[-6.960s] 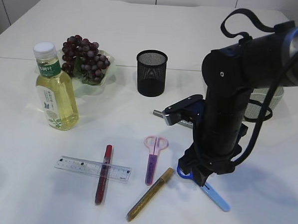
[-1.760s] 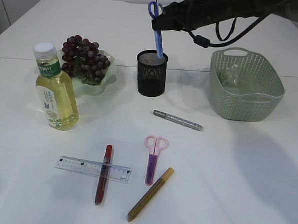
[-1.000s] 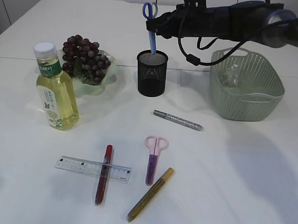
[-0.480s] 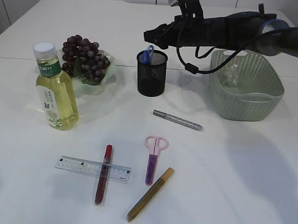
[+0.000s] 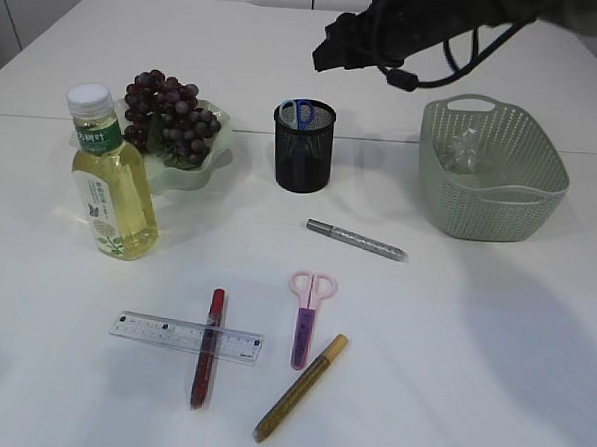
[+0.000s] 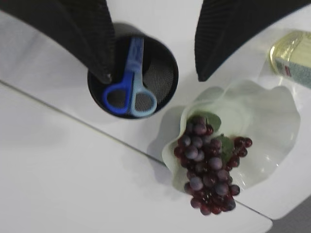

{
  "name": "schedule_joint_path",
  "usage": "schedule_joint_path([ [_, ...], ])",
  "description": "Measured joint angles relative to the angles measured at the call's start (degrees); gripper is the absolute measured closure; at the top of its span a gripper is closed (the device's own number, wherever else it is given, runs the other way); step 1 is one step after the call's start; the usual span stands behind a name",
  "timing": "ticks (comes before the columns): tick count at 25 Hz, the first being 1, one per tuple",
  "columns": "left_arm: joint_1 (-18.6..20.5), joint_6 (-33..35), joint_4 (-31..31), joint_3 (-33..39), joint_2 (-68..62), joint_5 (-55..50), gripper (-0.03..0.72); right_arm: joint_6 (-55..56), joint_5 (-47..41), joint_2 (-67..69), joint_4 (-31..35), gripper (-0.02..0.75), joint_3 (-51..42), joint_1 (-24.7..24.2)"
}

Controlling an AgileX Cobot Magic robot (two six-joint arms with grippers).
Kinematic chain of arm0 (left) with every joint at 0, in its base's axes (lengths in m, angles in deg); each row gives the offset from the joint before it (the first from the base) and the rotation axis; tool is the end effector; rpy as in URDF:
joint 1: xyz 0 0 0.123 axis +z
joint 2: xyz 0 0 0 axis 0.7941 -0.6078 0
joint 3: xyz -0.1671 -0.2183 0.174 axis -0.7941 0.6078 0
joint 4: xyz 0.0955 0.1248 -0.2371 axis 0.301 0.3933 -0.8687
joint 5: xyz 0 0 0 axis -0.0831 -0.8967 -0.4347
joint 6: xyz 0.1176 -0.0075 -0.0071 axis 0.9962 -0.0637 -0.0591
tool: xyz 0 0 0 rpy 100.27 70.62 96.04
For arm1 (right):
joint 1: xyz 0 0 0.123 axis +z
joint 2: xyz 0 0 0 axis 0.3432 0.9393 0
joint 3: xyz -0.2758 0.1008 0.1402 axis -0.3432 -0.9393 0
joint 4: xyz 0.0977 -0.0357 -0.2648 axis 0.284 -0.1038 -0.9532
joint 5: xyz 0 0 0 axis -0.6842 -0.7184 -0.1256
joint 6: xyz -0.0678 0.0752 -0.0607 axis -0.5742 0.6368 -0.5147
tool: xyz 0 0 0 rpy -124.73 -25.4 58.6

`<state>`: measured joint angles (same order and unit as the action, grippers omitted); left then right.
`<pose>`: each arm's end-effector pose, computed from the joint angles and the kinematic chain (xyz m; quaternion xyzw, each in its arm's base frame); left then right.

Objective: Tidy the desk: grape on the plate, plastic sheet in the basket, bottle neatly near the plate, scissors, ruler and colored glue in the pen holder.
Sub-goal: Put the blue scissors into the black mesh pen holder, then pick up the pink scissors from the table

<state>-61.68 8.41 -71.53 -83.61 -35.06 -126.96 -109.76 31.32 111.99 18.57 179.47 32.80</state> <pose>0.1963 -0.0490 0.2764 0.0577 0.9763 -0.0938 0.1864 0.5774 0.1875 0.2710 -0.2534 0.8469 0.2393 0.4015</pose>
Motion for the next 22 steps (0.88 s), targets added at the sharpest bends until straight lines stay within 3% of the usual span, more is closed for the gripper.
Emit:
schedule_joint_path([
  [3,0.0,0.0,-0.19,0.0,0.0,0.0,0.265,15.21,-7.27,-5.2,-13.6,0.318,0.13,0.96],
  [9,0.0,0.0,-0.41,0.0,0.0,-0.2,0.265,36.03,-20.62,-11.04,-29.41,0.333,0.17,3.77],
  [13,0.0,0.0,-0.45,0.0,0.0,-0.23,0.265,41.99,-26.59,-11.04,-32.77,0.374,0.17,6.2],
  [22,0.0,0.0,-0.88,0.0,0.0,-0.33,0.265,51.73,-27.7,-11.04,-38.63,0.384,-1.56,14.82],
])
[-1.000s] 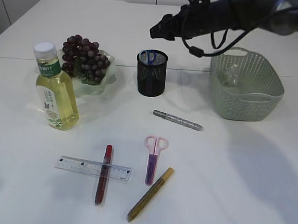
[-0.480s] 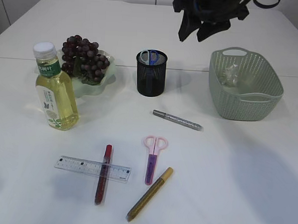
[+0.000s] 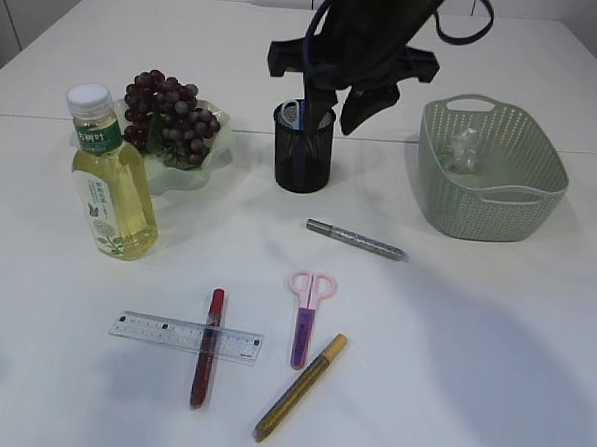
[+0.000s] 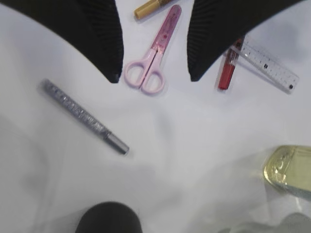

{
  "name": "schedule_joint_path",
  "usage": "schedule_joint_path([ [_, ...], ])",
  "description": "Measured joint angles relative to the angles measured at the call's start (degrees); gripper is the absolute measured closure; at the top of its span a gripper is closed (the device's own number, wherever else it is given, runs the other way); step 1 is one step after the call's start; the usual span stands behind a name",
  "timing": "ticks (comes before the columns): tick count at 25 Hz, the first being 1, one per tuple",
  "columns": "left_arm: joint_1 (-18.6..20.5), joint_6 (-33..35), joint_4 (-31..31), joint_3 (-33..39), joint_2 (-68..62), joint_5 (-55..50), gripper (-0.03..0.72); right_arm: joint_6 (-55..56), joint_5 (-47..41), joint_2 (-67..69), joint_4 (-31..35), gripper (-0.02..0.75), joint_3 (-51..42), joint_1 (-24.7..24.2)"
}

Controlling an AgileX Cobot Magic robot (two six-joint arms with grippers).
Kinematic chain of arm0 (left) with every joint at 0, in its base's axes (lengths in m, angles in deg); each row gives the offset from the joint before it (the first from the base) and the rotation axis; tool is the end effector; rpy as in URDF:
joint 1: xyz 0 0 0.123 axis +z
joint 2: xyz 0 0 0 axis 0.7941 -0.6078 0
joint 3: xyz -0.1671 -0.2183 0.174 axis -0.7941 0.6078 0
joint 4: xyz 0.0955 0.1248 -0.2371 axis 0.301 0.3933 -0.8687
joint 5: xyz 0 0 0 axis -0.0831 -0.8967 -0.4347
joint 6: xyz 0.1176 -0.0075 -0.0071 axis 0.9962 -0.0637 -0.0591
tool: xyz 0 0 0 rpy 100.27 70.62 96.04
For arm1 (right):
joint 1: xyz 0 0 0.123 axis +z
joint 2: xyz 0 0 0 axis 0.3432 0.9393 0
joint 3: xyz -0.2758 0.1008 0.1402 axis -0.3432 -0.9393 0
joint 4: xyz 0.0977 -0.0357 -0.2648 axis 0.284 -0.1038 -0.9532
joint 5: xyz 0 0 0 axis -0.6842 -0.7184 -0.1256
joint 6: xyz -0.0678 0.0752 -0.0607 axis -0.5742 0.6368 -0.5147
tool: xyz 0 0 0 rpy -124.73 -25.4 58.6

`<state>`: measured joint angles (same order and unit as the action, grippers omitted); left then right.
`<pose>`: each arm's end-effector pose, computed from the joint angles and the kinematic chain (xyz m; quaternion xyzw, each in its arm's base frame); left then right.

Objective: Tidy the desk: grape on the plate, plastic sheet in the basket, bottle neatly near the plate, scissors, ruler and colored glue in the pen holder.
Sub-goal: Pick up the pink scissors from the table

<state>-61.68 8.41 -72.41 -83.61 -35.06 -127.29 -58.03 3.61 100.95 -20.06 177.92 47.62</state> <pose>0.1955 -0.0504 0.2764 0.0550 0.9764 -0.1008 0.1830 0.4583 0.2490 0.3182 -0.1413 0.9683 0.1024 0.1785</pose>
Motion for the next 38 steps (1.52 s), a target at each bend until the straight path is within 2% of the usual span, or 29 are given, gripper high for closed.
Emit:
schedule_joint_path([
  [11,0.0,0.0,-1.95,0.0,0.0,-1.39,0.265,10.44,0.0,0.46,1.48,0.384,-16.6,5.88],
  [21,0.0,0.0,-3.84,0.0,0.0,-1.39,0.266,24.72,0.73,4.55,0.9,0.384,-17.0,5.99],
  [29,0.0,0.0,-3.97,0.0,0.0,-1.39,0.266,24.54,1.9,8.86,1.66,0.385,-17.0,8.1],
  [38,0.0,0.0,-3.99,0.0,0.0,-1.41,0.266,24.54,3.62,10.5,0.25,0.385,-17.0,8.11],
])
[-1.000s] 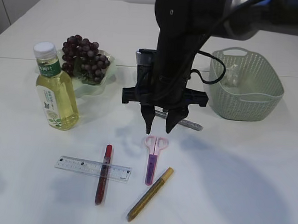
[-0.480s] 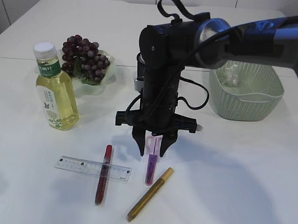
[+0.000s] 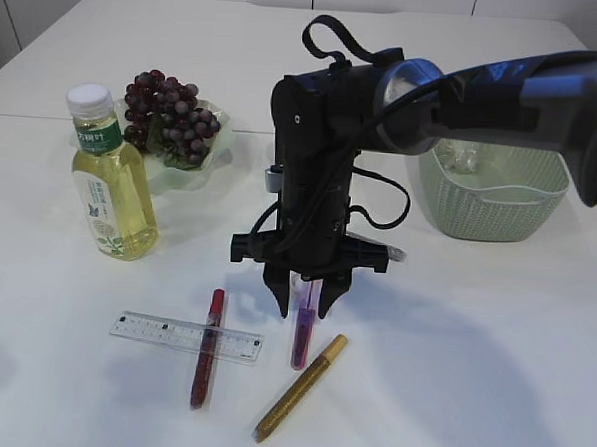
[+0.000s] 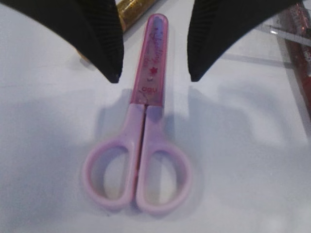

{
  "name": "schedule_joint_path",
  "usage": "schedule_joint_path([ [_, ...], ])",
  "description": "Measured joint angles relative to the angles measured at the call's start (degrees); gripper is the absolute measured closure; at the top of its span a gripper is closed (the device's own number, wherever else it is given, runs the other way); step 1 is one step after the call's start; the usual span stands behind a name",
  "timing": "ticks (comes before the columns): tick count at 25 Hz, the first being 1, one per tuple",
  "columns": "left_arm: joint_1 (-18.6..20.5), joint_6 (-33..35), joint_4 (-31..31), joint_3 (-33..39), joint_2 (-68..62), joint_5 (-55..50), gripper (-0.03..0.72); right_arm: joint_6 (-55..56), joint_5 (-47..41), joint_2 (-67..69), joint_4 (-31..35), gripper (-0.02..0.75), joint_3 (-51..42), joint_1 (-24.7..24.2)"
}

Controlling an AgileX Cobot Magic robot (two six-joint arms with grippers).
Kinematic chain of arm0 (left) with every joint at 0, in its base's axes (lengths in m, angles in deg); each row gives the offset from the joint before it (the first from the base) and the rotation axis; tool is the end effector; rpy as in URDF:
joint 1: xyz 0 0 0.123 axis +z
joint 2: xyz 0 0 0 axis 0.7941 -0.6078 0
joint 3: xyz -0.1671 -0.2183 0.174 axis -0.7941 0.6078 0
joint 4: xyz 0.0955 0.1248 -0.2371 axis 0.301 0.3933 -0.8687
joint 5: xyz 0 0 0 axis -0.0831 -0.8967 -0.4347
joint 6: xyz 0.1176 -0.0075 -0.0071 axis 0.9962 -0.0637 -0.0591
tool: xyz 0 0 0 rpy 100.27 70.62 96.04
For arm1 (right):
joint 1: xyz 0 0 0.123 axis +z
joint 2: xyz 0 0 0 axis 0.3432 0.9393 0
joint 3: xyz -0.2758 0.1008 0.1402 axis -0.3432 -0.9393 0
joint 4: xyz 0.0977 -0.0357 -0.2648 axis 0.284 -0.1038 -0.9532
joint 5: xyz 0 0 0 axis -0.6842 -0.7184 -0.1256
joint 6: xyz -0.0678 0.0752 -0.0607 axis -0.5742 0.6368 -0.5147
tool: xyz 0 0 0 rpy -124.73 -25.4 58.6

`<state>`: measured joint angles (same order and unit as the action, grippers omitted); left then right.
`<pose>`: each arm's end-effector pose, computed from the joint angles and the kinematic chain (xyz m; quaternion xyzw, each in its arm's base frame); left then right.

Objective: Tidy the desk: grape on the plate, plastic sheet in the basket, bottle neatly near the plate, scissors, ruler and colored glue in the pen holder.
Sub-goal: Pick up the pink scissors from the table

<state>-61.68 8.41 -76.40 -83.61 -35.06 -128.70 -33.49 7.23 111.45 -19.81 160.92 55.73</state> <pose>0.1920 -0.0570 0.2769 0.0430 0.9759 -0.1324 0.1682 0.4056 0.3022 0.1343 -0.0095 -0.9992 -0.0284 0.0259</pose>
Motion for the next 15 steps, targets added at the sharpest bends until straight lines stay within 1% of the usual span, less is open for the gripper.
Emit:
schedule_joint_path([
  [5,0.0,0.0,0.0,0.0,0.0,-0.1,0.267,0.79,1.22,0.02,-1.82,0.385,0.0,0.0],
  [15,0.0,0.0,0.0,0.0,0.0,-0.21,0.267,0.91,3.31,1.44,-2.21,0.384,0.0,0.0],
])
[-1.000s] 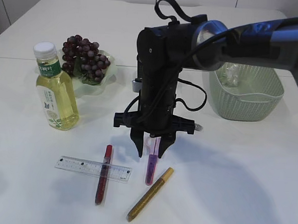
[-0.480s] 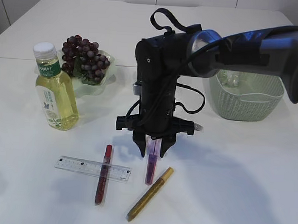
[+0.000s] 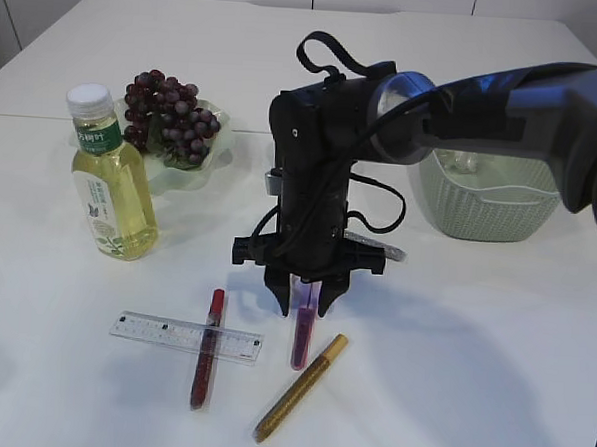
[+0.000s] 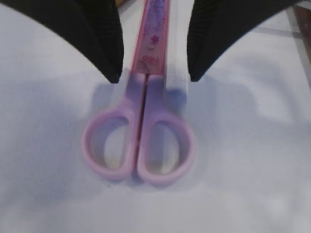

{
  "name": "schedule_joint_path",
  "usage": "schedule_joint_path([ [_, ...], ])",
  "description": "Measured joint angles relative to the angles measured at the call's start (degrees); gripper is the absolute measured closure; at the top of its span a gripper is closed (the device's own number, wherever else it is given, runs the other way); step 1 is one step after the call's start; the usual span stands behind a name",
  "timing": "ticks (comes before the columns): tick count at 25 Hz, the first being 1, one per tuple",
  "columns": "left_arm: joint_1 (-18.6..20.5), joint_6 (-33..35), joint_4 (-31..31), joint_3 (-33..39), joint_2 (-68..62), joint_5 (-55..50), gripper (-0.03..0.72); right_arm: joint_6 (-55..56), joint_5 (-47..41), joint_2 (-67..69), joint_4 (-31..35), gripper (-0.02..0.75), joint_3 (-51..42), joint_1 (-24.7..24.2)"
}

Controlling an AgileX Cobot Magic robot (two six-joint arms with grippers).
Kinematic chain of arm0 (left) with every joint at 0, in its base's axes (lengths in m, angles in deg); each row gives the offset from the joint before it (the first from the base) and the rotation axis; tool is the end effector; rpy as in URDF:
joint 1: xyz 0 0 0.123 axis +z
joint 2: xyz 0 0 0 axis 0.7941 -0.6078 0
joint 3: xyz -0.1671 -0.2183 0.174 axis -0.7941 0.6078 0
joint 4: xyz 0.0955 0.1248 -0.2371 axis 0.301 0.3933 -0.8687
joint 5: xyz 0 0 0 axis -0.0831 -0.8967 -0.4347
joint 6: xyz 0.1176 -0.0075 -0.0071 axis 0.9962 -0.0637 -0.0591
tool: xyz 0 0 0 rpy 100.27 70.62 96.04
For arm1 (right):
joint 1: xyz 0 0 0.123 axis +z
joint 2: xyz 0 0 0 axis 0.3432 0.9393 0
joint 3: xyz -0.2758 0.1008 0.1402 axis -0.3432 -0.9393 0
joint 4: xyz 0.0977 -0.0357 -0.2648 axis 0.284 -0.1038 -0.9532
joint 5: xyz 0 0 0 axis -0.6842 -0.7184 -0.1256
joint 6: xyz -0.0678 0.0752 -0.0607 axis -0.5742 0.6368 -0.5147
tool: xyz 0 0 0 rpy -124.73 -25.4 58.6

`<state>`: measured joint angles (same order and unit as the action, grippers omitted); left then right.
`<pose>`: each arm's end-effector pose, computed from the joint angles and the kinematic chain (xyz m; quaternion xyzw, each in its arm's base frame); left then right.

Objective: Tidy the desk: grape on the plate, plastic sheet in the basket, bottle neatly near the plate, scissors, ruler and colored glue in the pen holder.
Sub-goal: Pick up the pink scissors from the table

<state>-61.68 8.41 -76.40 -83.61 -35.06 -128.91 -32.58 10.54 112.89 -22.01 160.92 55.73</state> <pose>0.1916 -0.0570 0.2768 0.0433 0.9762 -0.1324 0.1664 0.4137 0.3026 0.1213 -0.0109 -0.9997 -0.0230 0.0024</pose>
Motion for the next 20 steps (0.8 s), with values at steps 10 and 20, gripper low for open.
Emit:
schedule_joint_path([
  [10,0.0,0.0,0.0,0.0,0.0,-0.11,0.269,0.0,0.51,0.55,-0.23,0.385,0.0,0.0],
  [20,0.0,0.0,0.0,0.0,0.0,-0.11,0.272,0.1,0.73,0.77,-1.55,0.386,0.0,0.0],
])
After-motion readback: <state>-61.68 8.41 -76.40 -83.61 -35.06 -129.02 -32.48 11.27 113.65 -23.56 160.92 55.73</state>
